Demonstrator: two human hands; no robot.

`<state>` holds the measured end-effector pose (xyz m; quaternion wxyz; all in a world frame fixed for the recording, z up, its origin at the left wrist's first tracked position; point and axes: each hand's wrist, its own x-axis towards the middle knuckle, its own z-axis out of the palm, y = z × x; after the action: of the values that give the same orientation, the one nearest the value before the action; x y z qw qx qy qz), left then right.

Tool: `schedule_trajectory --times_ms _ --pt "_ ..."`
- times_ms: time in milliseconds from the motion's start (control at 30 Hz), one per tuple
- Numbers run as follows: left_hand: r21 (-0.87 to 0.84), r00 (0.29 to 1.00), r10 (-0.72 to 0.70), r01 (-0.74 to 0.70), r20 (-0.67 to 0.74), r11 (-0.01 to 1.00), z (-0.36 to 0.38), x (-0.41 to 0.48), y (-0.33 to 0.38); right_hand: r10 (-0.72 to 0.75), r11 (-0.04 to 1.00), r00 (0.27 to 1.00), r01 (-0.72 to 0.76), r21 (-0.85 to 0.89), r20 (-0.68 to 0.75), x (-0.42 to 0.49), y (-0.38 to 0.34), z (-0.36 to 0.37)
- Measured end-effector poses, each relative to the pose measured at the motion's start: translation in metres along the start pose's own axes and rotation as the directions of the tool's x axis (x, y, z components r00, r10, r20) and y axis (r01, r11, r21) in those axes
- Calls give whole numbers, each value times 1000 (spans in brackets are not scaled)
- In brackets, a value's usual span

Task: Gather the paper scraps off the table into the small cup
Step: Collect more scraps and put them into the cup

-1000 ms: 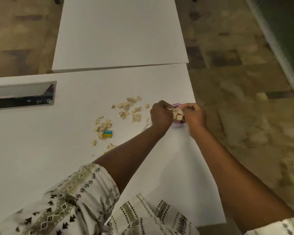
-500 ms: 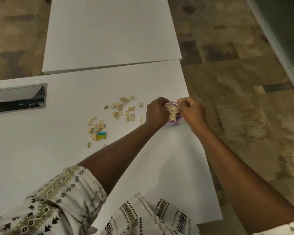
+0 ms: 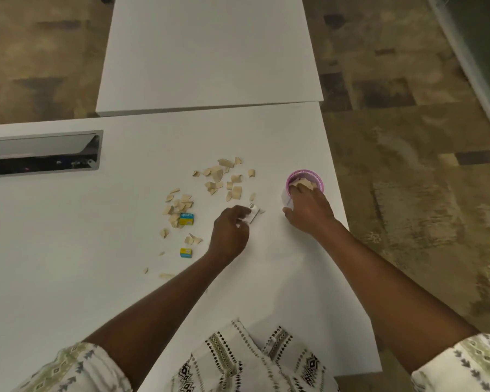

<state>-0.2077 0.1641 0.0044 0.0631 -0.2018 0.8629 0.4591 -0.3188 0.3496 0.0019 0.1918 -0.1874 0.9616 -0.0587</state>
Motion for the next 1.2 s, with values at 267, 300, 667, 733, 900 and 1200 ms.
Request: schedule_trajectory --times_ms 267,300,667,733,900,1200 --pt "99 990 -29 43 -137 994 -51 -52 -96 25 989 954 21 148 -300 -26 -43 -18" --pt "94 988 -28 43 -153 995 -56 -57 -103 2 979 954 60 196 -299 -32 -53 -13" --pt "357 937 -298 346 -184 868 -88 -86 -171 -148 955 970 88 284 195 -58 -142 100" --pt "369 925 -351 379 -142 849 -88 -89 -177 -177 954 966 120 274 191 -54 -153 108" --pt "408 960 -272 273 -62 871 -74 -97 -172 -304 943 926 259 211 224 -40 -178 112" --pt "593 985 -135 46 107 804 -79 -77 -167 -522 834 798 552 -19 300 -12 -191 102"
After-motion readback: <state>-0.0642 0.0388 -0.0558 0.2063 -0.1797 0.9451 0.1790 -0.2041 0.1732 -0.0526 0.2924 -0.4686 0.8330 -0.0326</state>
